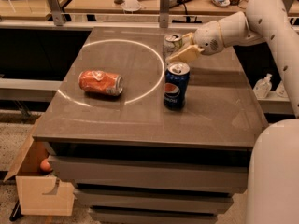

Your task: Move 7up can near pepsi can

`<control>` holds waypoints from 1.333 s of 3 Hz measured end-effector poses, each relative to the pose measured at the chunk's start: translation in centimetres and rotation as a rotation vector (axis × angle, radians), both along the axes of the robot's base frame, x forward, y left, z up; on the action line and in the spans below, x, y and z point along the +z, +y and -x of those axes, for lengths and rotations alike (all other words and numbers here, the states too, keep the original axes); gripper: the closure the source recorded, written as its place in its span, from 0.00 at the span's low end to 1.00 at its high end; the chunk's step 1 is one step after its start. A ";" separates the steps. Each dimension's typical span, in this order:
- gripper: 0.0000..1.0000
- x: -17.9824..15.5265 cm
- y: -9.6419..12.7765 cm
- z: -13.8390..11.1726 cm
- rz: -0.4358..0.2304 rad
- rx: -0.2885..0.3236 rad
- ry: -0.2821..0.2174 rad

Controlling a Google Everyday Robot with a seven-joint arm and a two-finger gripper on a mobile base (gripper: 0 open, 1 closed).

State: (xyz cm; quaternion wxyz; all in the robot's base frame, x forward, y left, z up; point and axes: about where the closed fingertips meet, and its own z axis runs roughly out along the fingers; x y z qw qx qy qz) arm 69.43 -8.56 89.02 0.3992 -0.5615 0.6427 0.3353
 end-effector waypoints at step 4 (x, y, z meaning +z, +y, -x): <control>0.73 0.0 4.6 6.5 0.016 0.172 0.006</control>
Offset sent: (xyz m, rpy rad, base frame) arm -0.0669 0.0140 0.0182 -0.0712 0.0471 0.2167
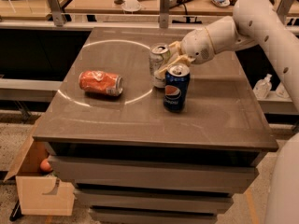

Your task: Move 7up can near pepsi can

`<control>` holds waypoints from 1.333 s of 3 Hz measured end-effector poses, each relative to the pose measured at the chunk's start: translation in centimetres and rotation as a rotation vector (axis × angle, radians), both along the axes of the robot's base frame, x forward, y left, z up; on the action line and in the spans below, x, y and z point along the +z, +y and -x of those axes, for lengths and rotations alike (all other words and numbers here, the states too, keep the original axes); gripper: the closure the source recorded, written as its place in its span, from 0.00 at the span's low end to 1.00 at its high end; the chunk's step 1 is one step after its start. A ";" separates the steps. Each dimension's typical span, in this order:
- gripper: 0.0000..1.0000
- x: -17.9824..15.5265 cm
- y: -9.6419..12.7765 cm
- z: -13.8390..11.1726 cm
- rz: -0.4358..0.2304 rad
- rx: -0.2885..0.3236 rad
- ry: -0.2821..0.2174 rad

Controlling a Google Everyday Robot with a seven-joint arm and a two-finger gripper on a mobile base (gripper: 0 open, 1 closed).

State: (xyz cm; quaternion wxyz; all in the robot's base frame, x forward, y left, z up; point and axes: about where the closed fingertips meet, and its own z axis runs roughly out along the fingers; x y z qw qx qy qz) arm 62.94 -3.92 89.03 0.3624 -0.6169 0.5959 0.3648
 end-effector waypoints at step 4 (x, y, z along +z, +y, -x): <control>0.00 -2.6 3.1 -2.4 -0.046 -0.001 -0.053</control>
Offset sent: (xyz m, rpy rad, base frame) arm 0.0060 0.0244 -0.0233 0.0502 -0.0272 0.0337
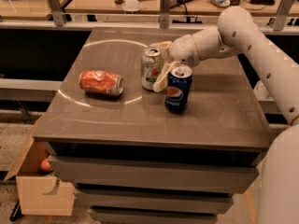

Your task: Move 7up can near pepsi can

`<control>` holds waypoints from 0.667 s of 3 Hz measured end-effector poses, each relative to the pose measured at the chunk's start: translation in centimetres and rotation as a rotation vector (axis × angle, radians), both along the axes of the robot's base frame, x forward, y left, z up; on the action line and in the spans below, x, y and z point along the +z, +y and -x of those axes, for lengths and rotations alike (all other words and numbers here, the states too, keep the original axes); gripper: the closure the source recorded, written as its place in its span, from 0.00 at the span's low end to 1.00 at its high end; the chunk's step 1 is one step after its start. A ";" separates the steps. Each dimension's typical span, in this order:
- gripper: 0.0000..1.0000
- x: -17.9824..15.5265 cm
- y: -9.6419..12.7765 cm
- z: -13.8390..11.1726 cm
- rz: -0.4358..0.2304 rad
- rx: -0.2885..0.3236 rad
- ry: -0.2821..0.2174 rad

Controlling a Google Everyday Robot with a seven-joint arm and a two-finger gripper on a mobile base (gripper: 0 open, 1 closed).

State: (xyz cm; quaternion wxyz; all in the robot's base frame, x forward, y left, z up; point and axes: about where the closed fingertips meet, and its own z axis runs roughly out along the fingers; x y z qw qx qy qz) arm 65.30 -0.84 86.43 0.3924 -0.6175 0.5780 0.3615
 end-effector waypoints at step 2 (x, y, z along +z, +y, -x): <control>0.00 0.8 -4.7 -6.0 0.037 -0.228 -0.110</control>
Offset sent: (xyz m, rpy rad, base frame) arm 0.0813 -0.0725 0.0202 -0.0349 -0.1615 -0.3314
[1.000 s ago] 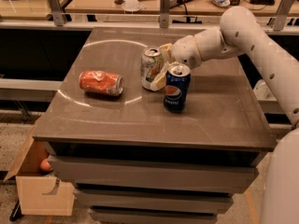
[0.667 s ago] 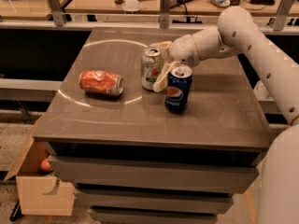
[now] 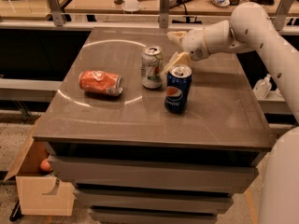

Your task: Move 7up can near pepsi can

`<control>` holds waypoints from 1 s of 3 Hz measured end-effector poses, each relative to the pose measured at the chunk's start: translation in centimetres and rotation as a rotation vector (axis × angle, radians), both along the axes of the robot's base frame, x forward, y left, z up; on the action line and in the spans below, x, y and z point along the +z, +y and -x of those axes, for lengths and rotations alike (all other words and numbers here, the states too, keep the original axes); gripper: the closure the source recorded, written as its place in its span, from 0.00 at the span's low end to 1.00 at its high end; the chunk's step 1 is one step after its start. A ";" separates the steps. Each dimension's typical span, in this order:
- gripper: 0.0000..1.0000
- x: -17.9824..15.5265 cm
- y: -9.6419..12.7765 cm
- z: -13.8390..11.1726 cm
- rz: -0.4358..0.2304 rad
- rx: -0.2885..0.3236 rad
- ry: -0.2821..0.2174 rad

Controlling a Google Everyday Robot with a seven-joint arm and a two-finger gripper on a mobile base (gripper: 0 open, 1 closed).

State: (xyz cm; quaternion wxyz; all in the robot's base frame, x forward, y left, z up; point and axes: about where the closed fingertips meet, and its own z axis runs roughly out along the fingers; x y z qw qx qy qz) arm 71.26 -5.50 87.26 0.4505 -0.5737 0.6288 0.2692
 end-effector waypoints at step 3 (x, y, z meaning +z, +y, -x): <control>0.00 7.2 -10.3 -5.8 0.056 -0.257 -0.214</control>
Offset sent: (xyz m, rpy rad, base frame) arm 0.0783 -0.1686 0.1179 -0.0772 -0.3288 -0.3963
